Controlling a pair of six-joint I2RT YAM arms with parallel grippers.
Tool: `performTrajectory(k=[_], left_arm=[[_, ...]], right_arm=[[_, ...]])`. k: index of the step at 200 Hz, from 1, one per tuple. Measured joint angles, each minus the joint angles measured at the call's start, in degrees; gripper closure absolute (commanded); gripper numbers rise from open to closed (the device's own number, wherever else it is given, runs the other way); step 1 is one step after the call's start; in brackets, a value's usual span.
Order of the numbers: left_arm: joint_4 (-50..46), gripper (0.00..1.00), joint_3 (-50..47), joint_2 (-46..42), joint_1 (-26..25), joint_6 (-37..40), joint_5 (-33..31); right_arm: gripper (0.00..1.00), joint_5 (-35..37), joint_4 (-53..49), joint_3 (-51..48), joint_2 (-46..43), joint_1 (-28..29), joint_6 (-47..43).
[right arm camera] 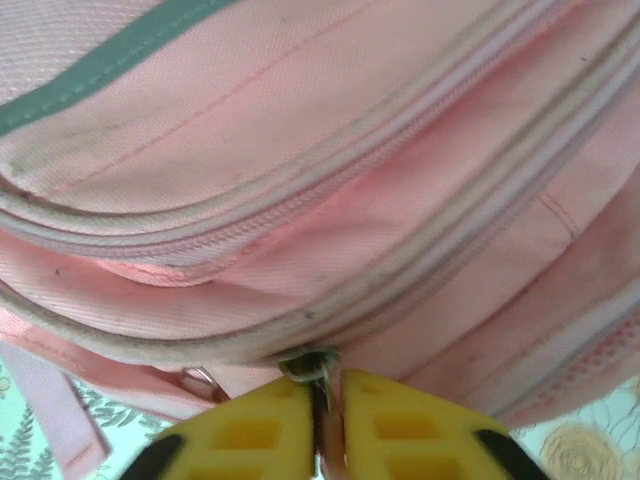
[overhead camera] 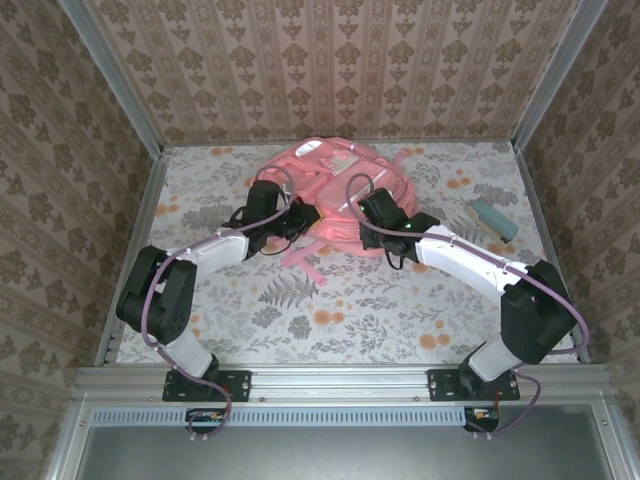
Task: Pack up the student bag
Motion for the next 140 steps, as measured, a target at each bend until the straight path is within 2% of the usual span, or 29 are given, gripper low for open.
performTrajectory(k=[8, 25, 82, 122, 140], left_arm=[[-0.79, 0.95, 0.0, -0.04, 0.37, 0.31, 0.0], [-2.08, 0.95, 0.0, -0.13, 1.09, 0.98, -0.02], [-3.78, 0.94, 0.0, -0.37, 1.42, 2.08, -0.57], [-4.15, 0.94, -0.02, -0.46, 1.9, 2.45, -0.44], [-4.57, 0.94, -0.07, -0.7, 2.64, 2.54, -0.35]], right_arm=[[0.62, -0.72, -0.76, 0.0, -0.07, -0.24, -0.66], [0.56, -2.86, -1.55, 0.0, -0.33, -0.7, -2.78], [0.53, -8.07, -1.51, 0.02, -0.57, -0.92, -5.49], [0.49, -9.92, -1.75, 0.72, 3.32, -1.42, -8.11], [0.53, -10.03, -2.45, 0.72, 4.42, -1.79, -9.09]])
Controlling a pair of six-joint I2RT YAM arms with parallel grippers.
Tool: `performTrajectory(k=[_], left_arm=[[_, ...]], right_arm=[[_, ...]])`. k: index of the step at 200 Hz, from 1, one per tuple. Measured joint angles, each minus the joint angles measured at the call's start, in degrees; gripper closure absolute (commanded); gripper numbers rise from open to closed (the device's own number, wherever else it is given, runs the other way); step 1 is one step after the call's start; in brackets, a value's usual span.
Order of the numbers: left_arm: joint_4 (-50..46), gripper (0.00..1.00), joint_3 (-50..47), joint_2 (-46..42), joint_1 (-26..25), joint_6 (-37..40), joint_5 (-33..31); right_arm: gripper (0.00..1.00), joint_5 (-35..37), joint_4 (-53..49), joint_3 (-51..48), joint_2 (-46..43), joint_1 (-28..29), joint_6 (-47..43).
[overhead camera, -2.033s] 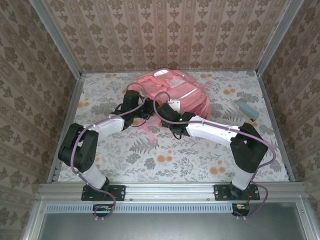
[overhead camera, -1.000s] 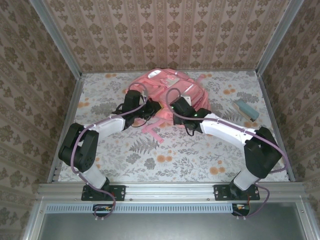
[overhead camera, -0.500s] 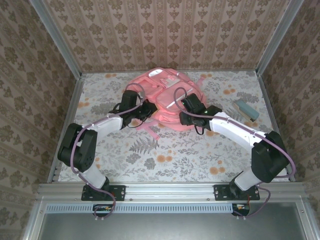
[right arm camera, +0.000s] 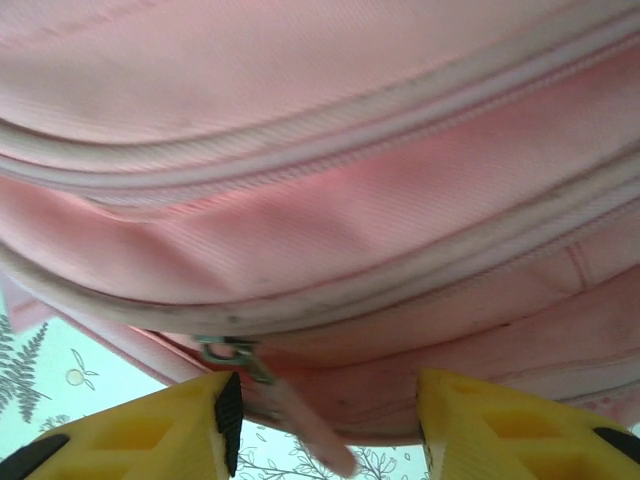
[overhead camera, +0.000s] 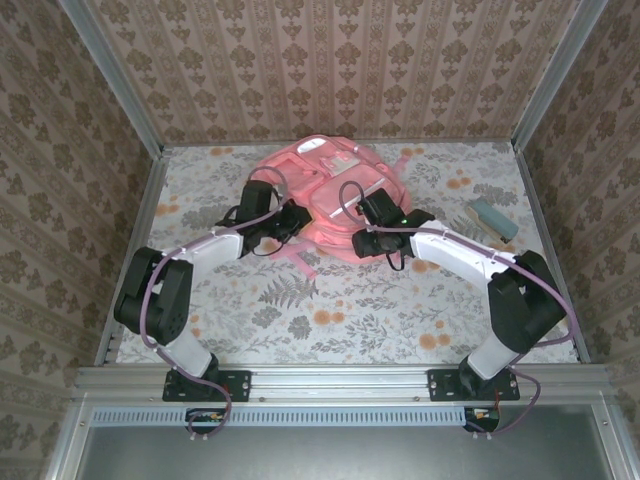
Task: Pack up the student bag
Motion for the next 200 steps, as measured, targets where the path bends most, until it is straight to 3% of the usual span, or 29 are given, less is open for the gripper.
performTrajectory(k=[89, 132, 150, 181, 200], left_arm=[[-1.2, 0.94, -0.07, -0.2, 1.03, 0.96, 0.02], [-1.7, 0.94, -0.09, -0.42, 1.57, 1.49, 0.15], [-1.88, 0.94, -0.09, -0.55, 1.97, 1.55, 0.2], [-2.12, 0.94, -0.11, -0.63, 2.32, 1.73, 0.48], [-2.14, 0.94, -0.11, -0.74, 2.36, 1.73, 0.66]], right_arm=[[0.89, -5.16, 0.31, 0.09, 0.61, -0.13, -2.78], [0.97, -5.75, 1.16, 0.07, 0.55, -0.13, -2.69], [0.92, -5.53, 1.46, -0.37, -0.11, -0.13, -2.71], [0.61, -6.49, 1.66, -1.11, -1.86, -0.15, -3.15], [0.56, -8.2, 2.45, -1.25, -1.9, -0.13, -2.99]])
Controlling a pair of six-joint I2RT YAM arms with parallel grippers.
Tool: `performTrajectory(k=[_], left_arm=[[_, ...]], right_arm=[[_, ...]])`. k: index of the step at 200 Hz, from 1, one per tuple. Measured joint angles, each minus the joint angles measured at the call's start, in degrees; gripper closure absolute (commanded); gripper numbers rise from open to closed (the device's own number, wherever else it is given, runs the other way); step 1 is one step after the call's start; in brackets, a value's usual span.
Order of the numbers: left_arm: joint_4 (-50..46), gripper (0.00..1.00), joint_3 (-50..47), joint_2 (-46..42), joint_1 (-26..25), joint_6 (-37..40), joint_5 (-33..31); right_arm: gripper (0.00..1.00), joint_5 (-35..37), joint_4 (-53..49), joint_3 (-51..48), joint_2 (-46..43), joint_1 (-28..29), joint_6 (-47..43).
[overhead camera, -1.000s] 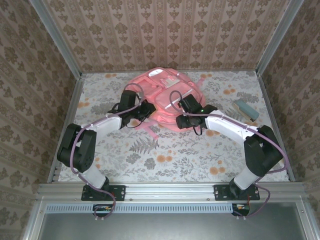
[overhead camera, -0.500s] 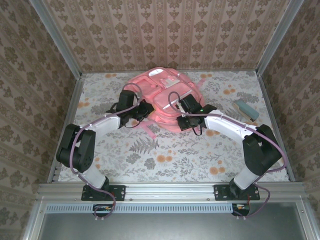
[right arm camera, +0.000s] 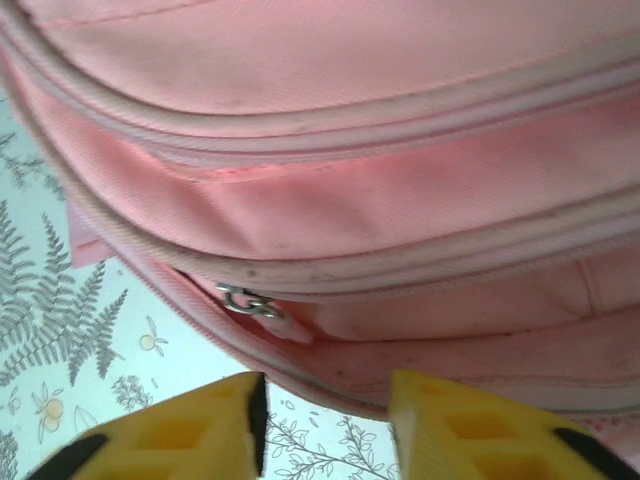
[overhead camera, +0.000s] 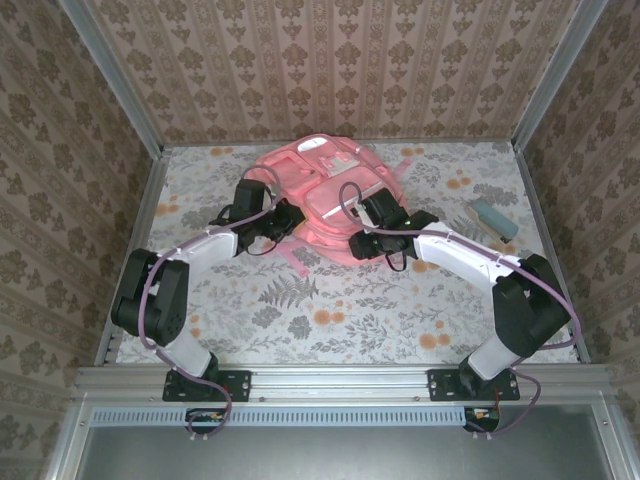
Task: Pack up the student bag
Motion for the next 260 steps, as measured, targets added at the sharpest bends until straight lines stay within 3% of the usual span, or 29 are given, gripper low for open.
performTrajectory(k=[80, 129, 218, 249, 260], left_arm=[[-0.09, 0.93, -0.15, -0.57, 0.04, -0.02, 0.07], [-0.37, 0.94, -0.39, -0.76, 0.07, 0.04, -0.09], [-3.1, 0.98, -1.6, -3.26, 3.08, 3.21, -0.09], [-4.72, 0.96, -1.79, -4.04, 4.57, 4.57, 0.2], [-4.96, 0.94, -1.79, -4.04, 4.79, 4.98, 0.17]], right_arm=[[0.55, -2.27, 6.78, 0.0, 4.83, 0.07, 2.4], [0.79, -1.79, 6.88, 0.55, 6.64, 0.79, 3.17], [0.84, 12.07, 2.4, 2.03, 5.14, 0.74, 0.2], [0.99, 12.22, 2.25, 2.49, 4.96, -0.72, -0.68], [1.0, 10.69, 2.21, 2.51, 4.68, -0.79, -1.14]])
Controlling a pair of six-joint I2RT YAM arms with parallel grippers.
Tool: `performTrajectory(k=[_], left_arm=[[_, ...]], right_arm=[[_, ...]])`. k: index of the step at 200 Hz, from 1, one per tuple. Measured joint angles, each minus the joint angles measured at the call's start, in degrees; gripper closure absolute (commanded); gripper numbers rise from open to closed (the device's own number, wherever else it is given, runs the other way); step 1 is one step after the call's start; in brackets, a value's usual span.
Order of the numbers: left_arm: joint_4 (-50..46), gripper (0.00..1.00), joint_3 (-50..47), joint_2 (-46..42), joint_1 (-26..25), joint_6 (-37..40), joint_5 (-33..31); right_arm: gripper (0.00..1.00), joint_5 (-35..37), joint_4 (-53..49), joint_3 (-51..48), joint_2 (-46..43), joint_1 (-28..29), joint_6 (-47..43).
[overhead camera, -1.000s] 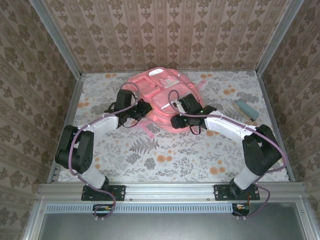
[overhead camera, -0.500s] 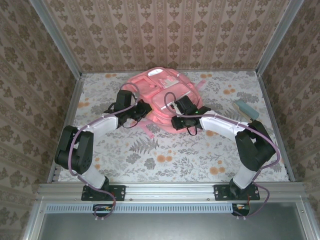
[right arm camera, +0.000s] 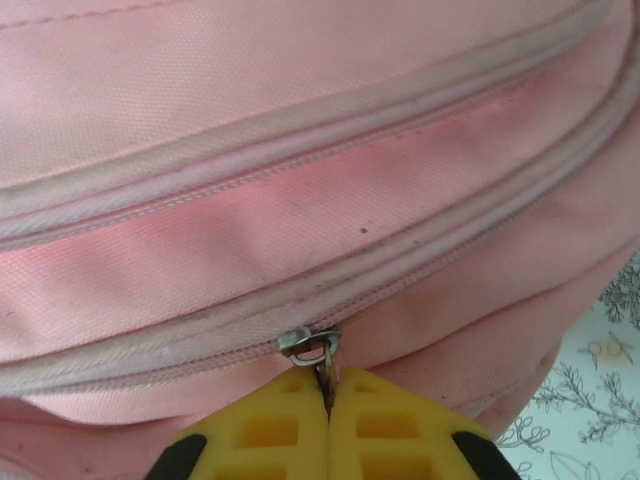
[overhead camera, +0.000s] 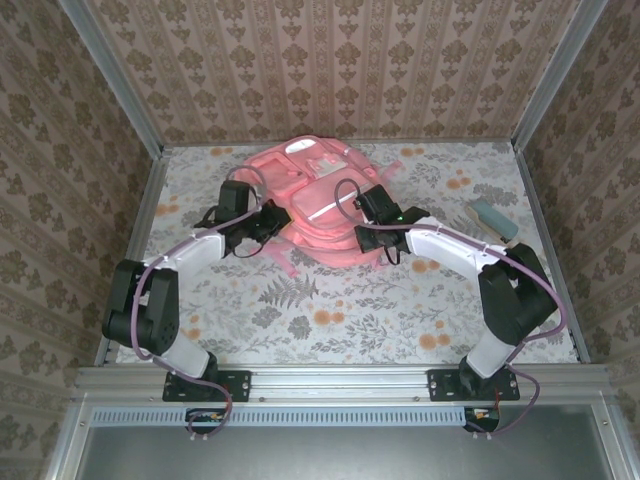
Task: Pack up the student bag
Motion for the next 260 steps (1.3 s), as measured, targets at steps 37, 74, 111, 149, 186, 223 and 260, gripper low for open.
performTrajectory(k=[37, 74, 111, 149, 186, 223, 260], left_arm=[[-1.6, 0.87, 0.02, 0.0, 1.86, 1.66, -0.44], [-4.11, 0.63, 1.38, 0.0, 5.05, 5.33, -1.7], [-7.76, 0.33, 2.43, -1.38, 9.16, 6.99, -5.92], [-10.84, 0.29, -2.95, -12.33, 10.58, 5.99, -10.1], [-8.57, 0.34, -13.53, -21.97, 10.19, -0.83, -7.65], [-7.02, 0.44, -18.71, -25.83, 7.67, -7.91, -5.22], [-2.54, 0.53, -18.84, -26.03, 5.42, -12.04, -4.68]], right_arm=[[1.0, -7.89, 0.31, 0.02, -0.52, 0.07, 0.13], [1.0, -16.28, 2.08, 0.02, -0.76, 1.44, 3.3], [1.0, -23.69, 6.75, 0.04, -0.28, 5.09, 9.62], [1.0, -27.3, 9.22, 3.85, 5.42, 8.87, 14.23], [1.0, -29.05, 11.17, 8.09, 9.62, 10.75, 16.63], [1.0, -29.97, 11.67, 9.92, 11.23, 11.19, 17.81], [1.0, -30.34, 11.72, 10.12, 11.74, 11.34, 18.03]])
